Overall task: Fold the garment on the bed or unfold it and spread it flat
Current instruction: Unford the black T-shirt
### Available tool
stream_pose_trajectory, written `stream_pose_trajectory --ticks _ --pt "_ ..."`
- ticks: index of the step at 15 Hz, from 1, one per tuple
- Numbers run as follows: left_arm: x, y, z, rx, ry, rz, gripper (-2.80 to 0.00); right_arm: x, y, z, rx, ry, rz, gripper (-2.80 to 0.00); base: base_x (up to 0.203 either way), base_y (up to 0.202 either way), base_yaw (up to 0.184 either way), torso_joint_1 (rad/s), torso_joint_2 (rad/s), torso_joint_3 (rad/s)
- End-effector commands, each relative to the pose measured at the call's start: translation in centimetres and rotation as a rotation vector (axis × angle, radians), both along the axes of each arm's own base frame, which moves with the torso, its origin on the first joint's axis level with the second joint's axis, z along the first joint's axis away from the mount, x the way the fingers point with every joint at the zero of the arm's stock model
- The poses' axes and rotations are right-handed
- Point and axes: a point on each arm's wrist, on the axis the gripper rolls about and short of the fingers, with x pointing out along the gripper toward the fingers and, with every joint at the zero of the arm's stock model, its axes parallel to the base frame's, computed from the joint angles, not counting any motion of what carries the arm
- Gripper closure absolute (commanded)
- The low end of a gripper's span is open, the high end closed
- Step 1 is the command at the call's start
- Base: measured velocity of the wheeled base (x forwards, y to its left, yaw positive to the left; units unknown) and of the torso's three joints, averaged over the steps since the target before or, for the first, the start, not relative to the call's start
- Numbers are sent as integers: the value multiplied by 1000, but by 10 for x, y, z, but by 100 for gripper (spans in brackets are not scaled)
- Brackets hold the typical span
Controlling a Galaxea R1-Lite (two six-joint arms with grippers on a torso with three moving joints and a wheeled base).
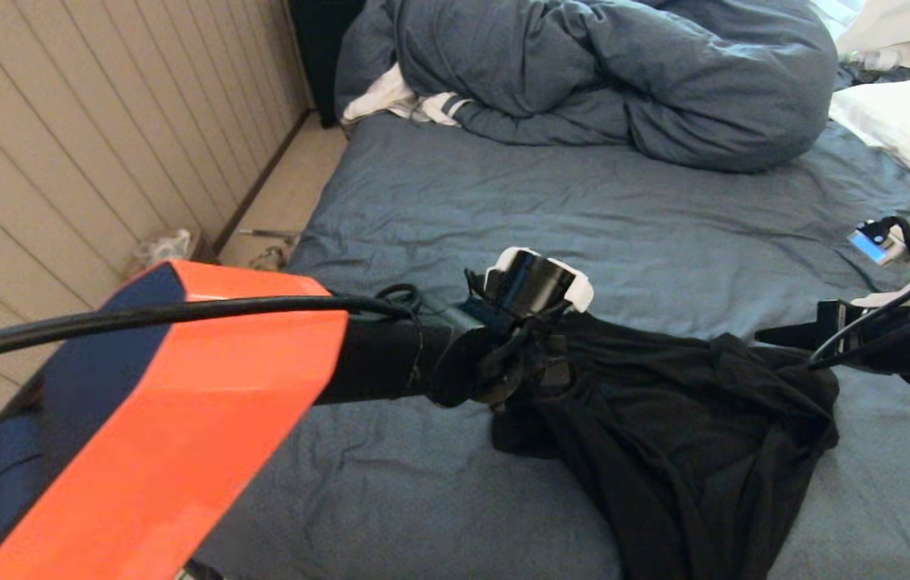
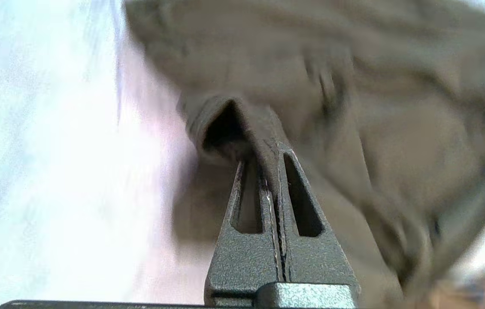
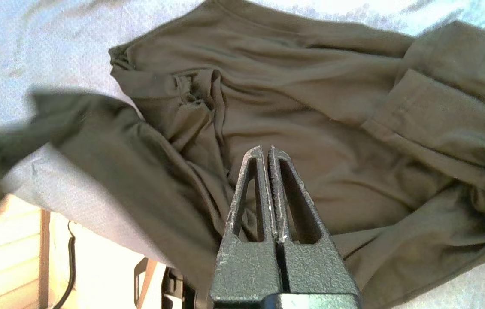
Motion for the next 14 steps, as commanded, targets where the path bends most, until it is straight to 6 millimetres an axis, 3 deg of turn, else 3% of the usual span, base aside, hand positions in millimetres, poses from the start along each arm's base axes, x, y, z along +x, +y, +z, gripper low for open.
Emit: stream_pose_trajectory --ticks 1,4,7,11,14 --pt "-34 19 31 22 24 -30 0 1 -1 0 4 -1 -1 0 0 0 0 0 0 0" --pt "-87 44 28 124 119 -96 0 2 -2 0 3 2 -3 0 0 0 0 0 0 0" --pt "-140 59 12 205 189 -178 0 6 -2 3 -1 -10 1 0 0 0 0 0 0 0" --pt "-195 56 -11 266 252 -273 0 14 -2 -4 10 12 16 0 0 0 0 0 0 0" --pt "-216 48 -20 305 256 -335 0 18 -3 -9 14 29 19 0 0 0 0 0 0 0"
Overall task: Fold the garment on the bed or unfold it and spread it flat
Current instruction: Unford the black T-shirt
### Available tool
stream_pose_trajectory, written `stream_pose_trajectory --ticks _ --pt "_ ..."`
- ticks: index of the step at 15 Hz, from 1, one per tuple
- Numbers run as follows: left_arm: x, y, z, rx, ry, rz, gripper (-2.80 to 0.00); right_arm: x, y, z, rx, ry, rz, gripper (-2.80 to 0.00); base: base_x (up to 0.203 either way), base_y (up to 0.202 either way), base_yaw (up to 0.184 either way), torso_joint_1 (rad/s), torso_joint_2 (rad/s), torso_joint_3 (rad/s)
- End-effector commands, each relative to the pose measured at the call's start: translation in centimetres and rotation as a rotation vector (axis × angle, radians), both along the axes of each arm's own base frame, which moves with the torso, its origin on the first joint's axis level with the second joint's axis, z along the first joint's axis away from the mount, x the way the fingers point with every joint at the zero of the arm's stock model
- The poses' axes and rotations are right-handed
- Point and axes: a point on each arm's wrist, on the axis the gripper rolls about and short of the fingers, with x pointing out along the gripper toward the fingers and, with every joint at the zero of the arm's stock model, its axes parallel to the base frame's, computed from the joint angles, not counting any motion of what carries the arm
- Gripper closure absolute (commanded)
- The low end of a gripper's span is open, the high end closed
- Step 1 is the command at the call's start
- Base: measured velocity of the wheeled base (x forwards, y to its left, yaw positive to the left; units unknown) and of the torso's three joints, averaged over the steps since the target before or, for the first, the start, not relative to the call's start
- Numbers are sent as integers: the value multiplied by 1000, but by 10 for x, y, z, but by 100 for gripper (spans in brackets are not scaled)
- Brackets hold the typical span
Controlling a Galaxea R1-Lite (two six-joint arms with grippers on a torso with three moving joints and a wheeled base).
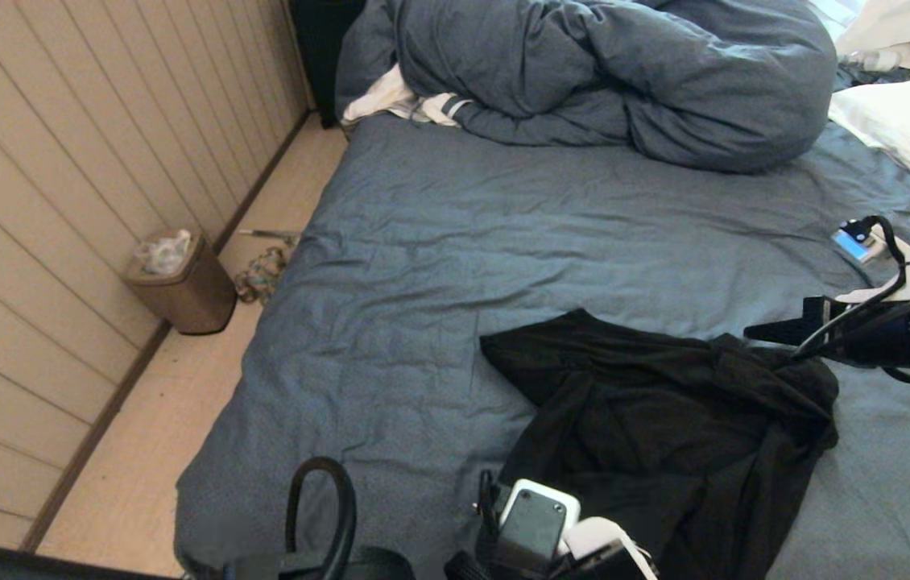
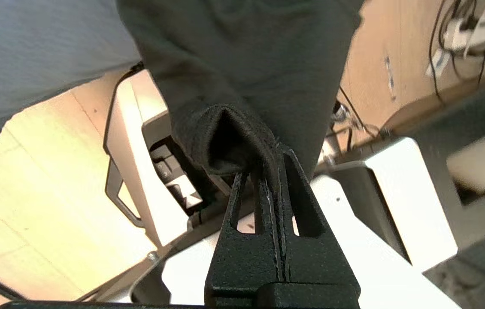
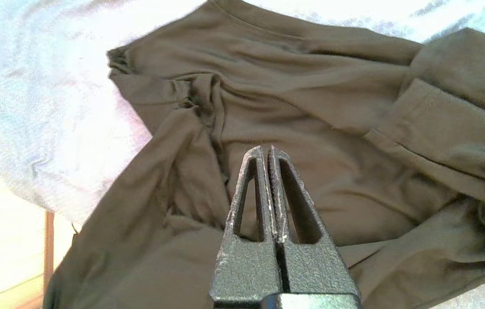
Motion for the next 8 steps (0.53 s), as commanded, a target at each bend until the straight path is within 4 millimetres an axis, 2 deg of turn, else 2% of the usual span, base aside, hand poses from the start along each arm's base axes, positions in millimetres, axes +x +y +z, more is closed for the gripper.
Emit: stream_pose_trajectory --ticks 1,4,5,8 --pt "-11 -4 -8 27 6 -33 0 4 -1 -5 7 19 0 0 0 0 0 0 0 0" --pt "-14 -7 -12 36 6 -40 0 6 -2 -9 15 29 7 0 0 0 0 0 0 0" --pt "-14 -7 -12 38 7 -39 -280 7 -2 -8 15 27 7 0 0 0 0 0 0 0" --pt "-14 -5 -5 16 3 -37 -280 7 -2 -9 15 29 7 0 0 0 0 0 0 0"
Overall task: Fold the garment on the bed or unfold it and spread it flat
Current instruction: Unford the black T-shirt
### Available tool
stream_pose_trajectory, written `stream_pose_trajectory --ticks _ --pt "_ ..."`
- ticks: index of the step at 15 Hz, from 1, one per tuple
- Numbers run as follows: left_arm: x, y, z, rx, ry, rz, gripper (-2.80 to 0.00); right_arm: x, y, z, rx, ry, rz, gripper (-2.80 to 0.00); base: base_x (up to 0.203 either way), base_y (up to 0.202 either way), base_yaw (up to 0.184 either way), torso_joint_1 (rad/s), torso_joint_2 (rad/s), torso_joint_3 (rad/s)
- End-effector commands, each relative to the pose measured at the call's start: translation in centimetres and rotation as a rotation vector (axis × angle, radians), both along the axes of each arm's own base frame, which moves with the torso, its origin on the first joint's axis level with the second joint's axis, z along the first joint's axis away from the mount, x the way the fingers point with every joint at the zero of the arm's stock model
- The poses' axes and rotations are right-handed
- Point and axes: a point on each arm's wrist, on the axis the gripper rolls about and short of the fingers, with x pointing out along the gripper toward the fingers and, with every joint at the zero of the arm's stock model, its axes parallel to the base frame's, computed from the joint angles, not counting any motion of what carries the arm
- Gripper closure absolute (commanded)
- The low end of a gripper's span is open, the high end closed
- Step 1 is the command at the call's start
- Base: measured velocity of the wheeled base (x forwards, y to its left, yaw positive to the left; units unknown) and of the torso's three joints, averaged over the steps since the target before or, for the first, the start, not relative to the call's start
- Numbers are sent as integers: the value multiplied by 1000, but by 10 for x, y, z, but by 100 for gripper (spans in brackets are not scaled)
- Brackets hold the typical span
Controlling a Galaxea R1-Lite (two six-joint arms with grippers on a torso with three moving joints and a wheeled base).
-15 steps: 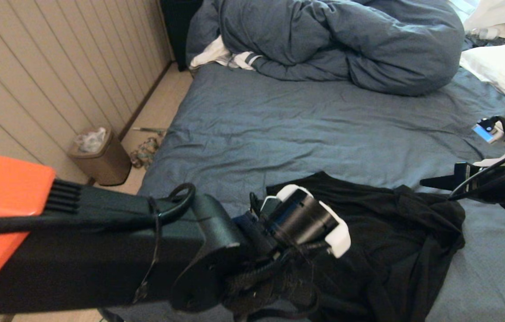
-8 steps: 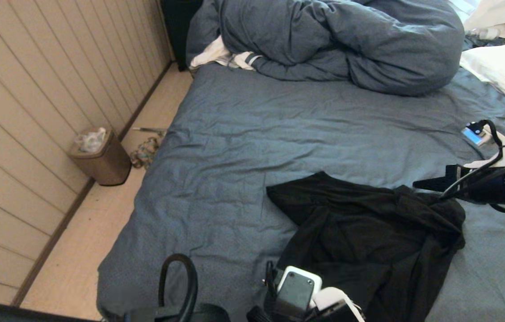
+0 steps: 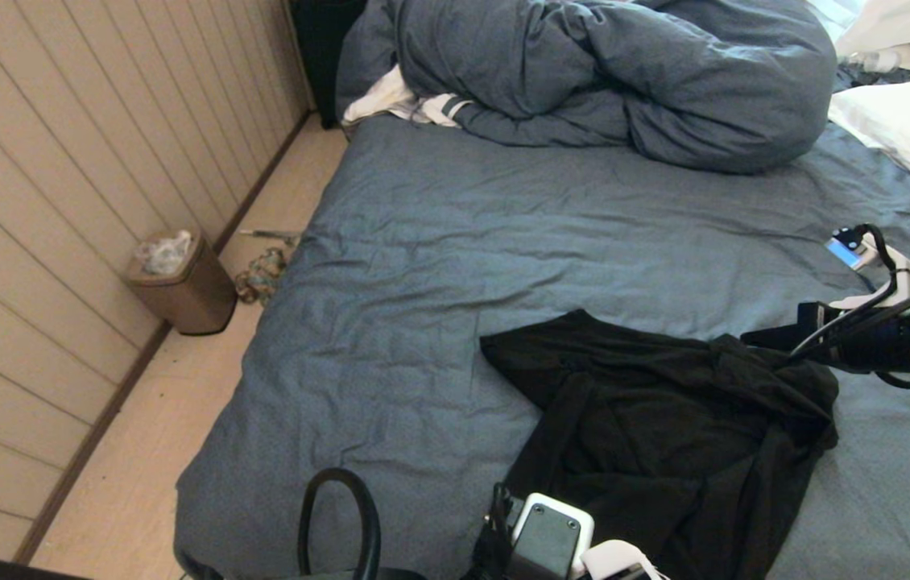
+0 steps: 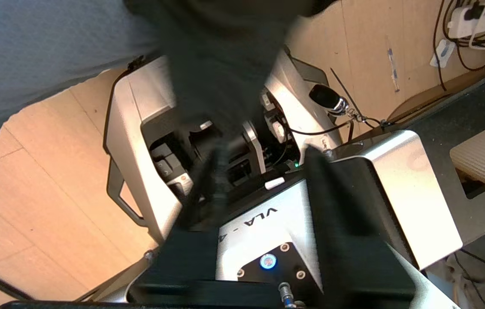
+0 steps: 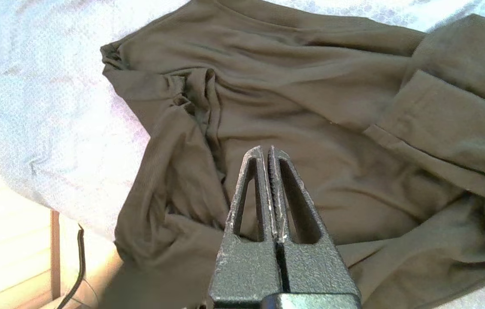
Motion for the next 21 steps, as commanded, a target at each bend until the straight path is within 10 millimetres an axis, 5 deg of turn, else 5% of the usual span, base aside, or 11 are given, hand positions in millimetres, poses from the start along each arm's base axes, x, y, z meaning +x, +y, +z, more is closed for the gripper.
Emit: stream_pose_trajectory --ticks 1,4,8,9,16,21 --pt "0 1 3 -8 -3 5 -280 1 0 -1 3 2 3 0 0 0 0 0 0 0" --pt "8 1 18 -64 -33 32 -280 1 0 -1 3 2 4 0 0 0 0 0 0 0" --pt "102 6 59 -199 -113 245 -280 2 0 6 17 -5 -15 0 0 0 0 0 0 0" --pt "129 7 67 -229 -125 279 0 2 0 7 33 0 -30 0 0 0 0 0 0 0" --pt "230 -39 -7 -177 -115 329 0 0 0 31 59 29 -84 0 0 0 0 0 0 0" --pt "240 -77 -46 -215 -248 237 0 8 -3 30 -28 98 -204 0 0 0 0 0 0 0"
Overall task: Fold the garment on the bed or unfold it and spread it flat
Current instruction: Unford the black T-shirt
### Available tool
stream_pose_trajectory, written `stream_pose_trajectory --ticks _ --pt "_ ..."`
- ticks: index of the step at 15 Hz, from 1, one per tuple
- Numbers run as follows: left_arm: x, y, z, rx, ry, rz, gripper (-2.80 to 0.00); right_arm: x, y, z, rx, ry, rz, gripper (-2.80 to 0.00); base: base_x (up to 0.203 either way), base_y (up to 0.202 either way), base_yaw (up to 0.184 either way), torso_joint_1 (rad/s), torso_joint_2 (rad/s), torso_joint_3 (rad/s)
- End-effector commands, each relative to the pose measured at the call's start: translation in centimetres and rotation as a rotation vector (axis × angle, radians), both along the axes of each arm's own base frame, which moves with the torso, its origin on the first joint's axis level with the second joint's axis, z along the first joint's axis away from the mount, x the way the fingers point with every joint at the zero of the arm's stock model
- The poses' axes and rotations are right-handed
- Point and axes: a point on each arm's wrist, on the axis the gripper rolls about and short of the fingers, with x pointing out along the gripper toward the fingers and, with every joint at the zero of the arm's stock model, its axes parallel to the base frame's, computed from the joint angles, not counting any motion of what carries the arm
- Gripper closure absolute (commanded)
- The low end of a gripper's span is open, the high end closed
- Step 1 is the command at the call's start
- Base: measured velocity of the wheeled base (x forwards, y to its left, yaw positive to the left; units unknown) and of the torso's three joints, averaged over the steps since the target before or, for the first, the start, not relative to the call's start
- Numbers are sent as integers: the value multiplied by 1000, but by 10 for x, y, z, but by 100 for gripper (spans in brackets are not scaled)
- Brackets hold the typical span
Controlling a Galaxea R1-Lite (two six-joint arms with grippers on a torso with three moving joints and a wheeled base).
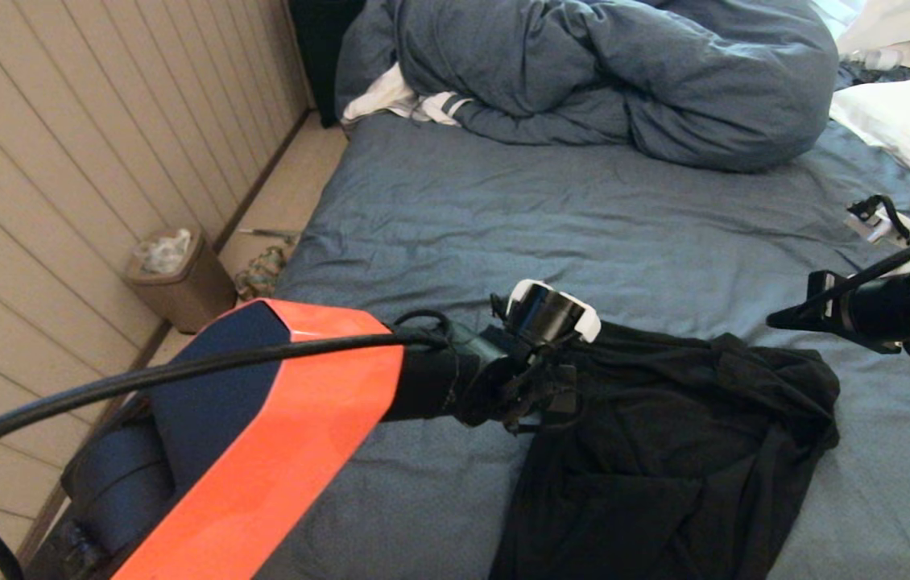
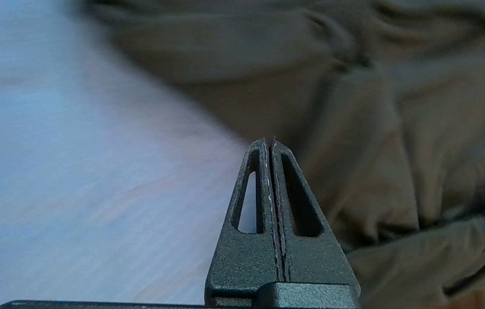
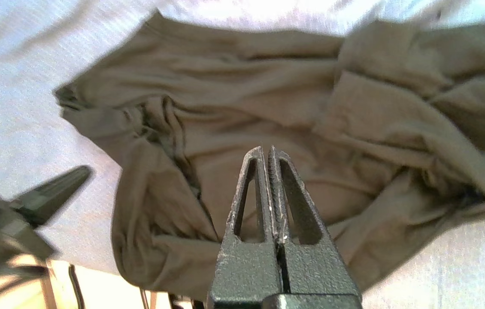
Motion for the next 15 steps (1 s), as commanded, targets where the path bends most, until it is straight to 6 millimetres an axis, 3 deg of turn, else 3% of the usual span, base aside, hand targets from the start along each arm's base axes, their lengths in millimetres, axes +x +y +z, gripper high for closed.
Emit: stream_pose_trajectory --ticks 1,7,8,15 --pt "1 -9 -23 24 7 -11 0 1 0 -1 3 16 -2 0 0 0 0 0 0 0" --pt "19 -1 -18 -19 -55 19 0 -6 5 3 -13 23 -8 0 0 0 0 0 0 0" --pt "21 -3 -21 -18 -73 35 -280 -6 6 3 -13 23 -2 0 0 0 0 0 0 0" --pt "37 -2 -39 -17 -129 74 -280 -10 13 2 -19 19 24 0 0 0 0 0 0 0"
